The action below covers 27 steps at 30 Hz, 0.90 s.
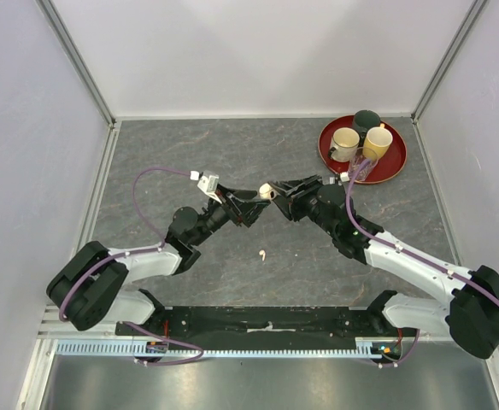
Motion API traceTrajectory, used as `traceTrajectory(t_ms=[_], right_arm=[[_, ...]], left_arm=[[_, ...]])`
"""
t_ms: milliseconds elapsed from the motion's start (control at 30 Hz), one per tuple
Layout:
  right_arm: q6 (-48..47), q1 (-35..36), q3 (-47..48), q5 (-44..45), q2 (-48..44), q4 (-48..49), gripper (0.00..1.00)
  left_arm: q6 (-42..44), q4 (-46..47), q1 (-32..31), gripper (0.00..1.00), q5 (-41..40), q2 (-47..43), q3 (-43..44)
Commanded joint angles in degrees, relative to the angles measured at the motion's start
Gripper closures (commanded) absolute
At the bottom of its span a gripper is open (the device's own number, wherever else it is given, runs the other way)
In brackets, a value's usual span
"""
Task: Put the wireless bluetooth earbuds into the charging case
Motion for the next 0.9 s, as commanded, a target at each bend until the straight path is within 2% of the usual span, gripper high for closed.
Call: traceTrajectory(t_ms=[0, 300, 600, 700, 833, 867], right_arm=[[1.3, 0.5, 0.1, -0.8, 0.3, 3.5, 1.0], [1.2, 0.7, 0.4, -1.2, 0.9, 4.1, 1.0], [1.5, 1.3, 0.1, -1.9, 1.7, 4.0, 1.0], [1.7, 1.2, -0.1, -1.9, 1.8, 4.1, 1.0], [1.6, 1.3, -0.2, -2.1, 1.9, 4.4, 1.0], [1.4, 1.3, -0.1, -2.3, 1.9, 4.2, 1.0]], left_arm=[[-1.2, 4.4, -0.6, 0.26, -2.2, 2.0, 2.5], [-2.2, 6.8, -1.3, 0.4, -3.5, 5.1, 3.4], [-3.1, 9.1, -1.8, 0.45, -4.4, 6.9, 3.6], [-3.2, 9.6, -1.8, 0.55, -4.2, 7.1, 3.6], [-2.8, 9.1, -2.0, 0.8, -3.8, 7.0, 3.8], [-2.5, 9.0, -2.0, 0.83, -3.6, 6.9, 3.7]])
